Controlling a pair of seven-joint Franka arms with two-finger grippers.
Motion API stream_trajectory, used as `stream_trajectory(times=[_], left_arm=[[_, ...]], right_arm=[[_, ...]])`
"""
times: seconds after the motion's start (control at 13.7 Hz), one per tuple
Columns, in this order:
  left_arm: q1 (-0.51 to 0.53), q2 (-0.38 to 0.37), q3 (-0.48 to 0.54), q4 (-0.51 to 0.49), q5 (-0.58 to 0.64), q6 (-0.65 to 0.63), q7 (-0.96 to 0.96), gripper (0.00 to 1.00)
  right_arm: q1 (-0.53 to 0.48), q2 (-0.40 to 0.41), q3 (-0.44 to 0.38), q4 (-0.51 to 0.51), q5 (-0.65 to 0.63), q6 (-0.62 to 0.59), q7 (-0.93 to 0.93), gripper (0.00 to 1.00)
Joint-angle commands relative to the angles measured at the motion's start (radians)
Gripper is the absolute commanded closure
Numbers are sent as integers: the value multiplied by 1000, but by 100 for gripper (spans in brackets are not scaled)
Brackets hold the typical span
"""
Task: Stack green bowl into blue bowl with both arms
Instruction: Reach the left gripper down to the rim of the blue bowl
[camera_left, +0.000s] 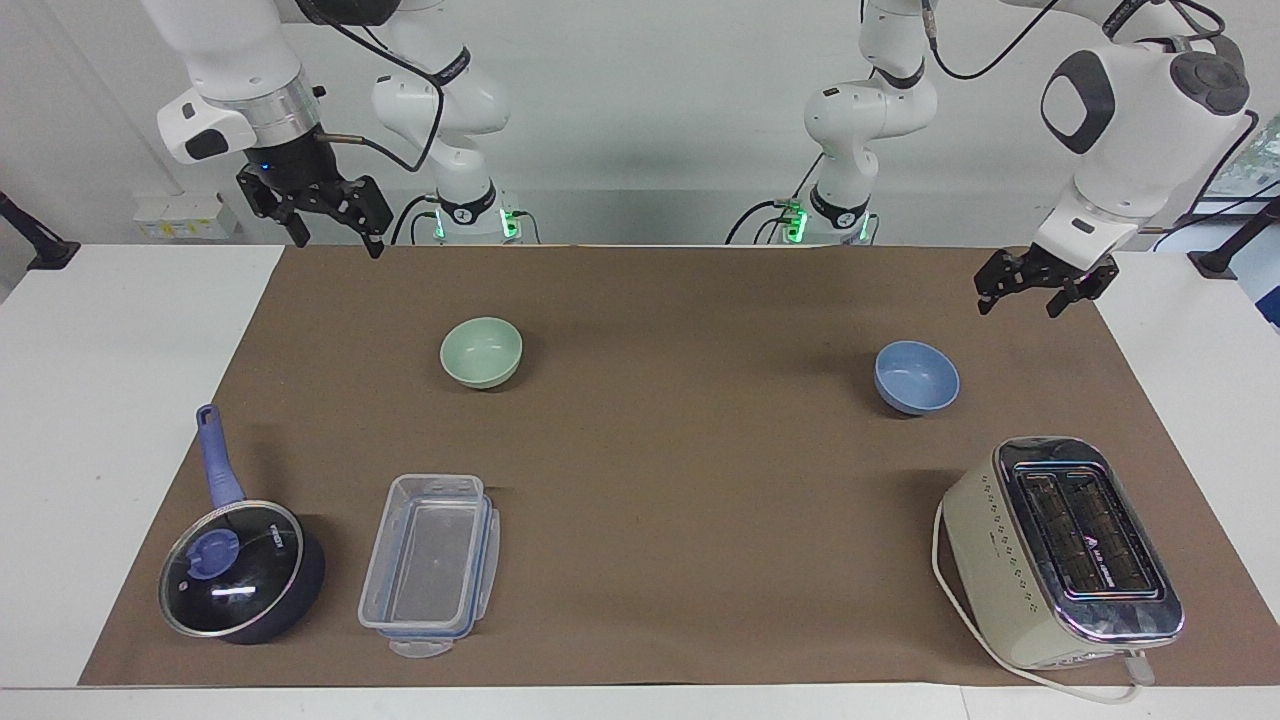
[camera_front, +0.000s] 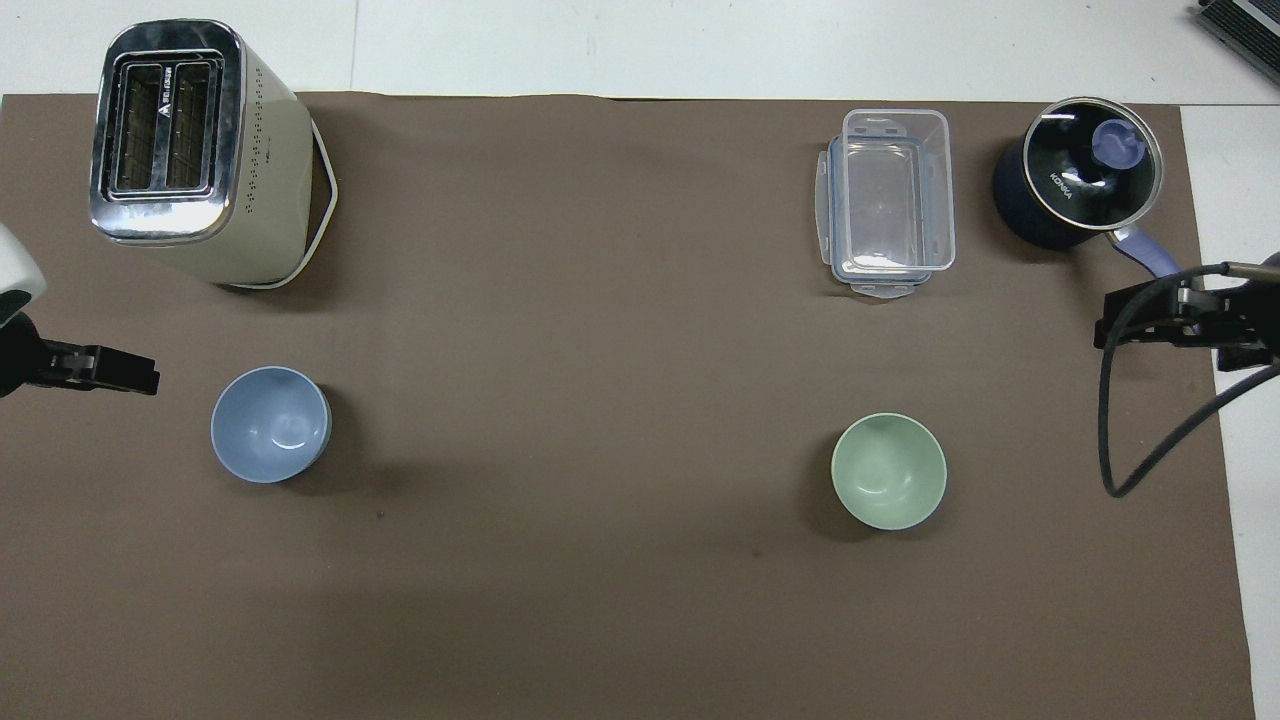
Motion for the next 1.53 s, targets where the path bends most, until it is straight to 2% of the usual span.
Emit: stream_trajectory(times=[0.0,0.66,0.95,1.46], left_arm=[[5,-45,-4,-91,17,56,11,0],[5,-59,-4,-357,17,302,8,0],[8,-47,-4,-484,15,472,3,0],[9,37,-4,-530,15,570,2,0]], right_arm=[[-2,-20,2,-24,0,8,-17,0],[-2,-20,2,-26,0,8,-20,0],[-2,-20,2,-26,0,6,-20,0],[-3,-20,1,-26,0,6,-21,0]])
